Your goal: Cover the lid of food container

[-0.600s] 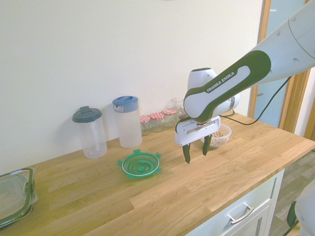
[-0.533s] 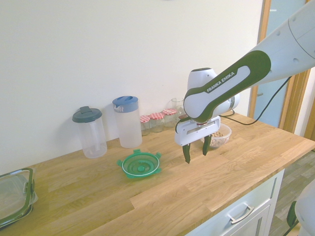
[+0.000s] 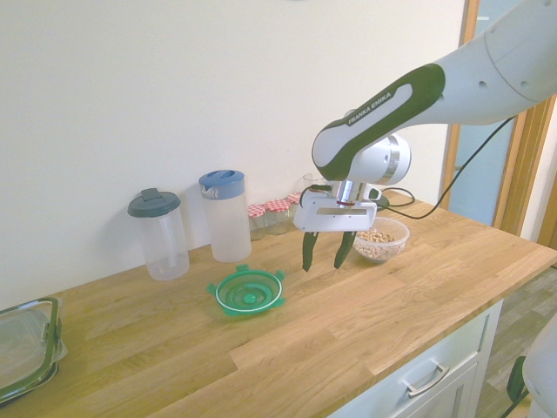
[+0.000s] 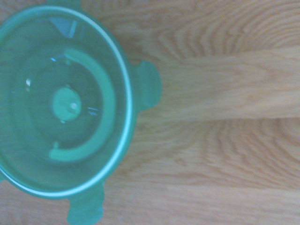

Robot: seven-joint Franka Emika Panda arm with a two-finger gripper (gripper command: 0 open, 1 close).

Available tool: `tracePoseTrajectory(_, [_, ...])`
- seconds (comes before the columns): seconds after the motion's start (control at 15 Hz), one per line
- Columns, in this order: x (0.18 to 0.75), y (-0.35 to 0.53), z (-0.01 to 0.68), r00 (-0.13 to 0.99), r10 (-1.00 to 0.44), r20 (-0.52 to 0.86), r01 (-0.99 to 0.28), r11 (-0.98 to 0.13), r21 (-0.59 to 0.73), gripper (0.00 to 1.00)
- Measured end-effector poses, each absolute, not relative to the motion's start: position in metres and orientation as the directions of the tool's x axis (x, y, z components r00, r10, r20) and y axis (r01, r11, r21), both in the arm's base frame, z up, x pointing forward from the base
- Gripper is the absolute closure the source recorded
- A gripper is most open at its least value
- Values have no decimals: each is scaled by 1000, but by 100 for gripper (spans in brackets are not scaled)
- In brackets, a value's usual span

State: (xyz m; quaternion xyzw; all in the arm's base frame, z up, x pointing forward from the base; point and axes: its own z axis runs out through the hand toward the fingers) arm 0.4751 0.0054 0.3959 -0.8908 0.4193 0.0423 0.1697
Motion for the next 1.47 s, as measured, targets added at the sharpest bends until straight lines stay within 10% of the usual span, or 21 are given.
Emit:
tracePoseTrajectory(1.07, [573,43,321,622,-629,-467,-783,-484,-391,0])
tracePoseTrajectory(1.13, [574,44,320,605,-628,-490,-796,-450,-406,100])
tracePoseTrajectory(1.47, [575,41,305,566,-603,-562,-821,-351,-451,100])
